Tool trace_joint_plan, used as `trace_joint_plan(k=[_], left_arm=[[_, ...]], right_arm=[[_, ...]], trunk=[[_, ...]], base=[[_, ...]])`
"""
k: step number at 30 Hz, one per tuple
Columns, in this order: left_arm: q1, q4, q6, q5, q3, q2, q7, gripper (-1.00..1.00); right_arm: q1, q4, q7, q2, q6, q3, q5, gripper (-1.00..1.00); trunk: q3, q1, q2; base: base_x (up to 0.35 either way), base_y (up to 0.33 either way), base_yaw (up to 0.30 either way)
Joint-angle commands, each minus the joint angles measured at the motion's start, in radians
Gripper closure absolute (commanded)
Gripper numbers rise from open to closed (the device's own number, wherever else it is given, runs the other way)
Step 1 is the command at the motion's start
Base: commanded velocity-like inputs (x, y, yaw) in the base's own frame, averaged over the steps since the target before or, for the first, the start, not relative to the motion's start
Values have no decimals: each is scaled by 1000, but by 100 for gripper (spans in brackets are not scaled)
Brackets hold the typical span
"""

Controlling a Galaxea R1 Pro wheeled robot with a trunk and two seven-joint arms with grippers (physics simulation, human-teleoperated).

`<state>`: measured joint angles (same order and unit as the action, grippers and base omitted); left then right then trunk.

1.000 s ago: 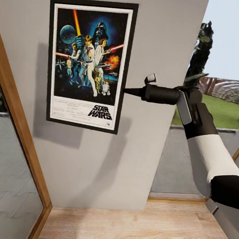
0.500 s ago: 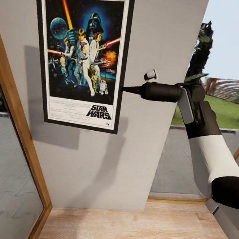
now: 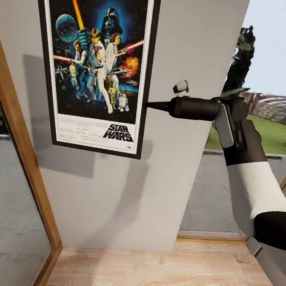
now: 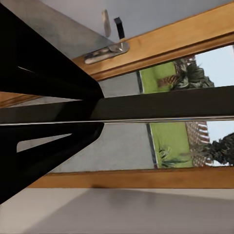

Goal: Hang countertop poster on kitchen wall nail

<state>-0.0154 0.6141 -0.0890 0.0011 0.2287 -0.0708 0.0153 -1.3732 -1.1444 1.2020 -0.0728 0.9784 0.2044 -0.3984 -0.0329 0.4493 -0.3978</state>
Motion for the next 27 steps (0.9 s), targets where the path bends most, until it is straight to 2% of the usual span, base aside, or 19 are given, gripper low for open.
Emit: trace_joint_plan(k=[1,17,25,27], left_arm=[[0,1,-1,0,1,0,2,-100],[0,1,-1,-1,1,0,2,-100],[0,0,-1,0,1,0,2,-100],[0,1,-1,0,1,0,2,-100]], right_arm=[[-1,0,2,-1,7,1,-5,100],[-1,-1,2,-2,6,1,-4,100],[-1,-2,2,-2,6,0,-4,100],[-1,-2,2,-12,6,0,-4,100]], trunk=[[-2,1,-2],[-2,1,-2],[-2,1,-2],[-2,1,-2]], base=[[0,0,0],[13,0,0],[236,0,0],[213,0,0]])
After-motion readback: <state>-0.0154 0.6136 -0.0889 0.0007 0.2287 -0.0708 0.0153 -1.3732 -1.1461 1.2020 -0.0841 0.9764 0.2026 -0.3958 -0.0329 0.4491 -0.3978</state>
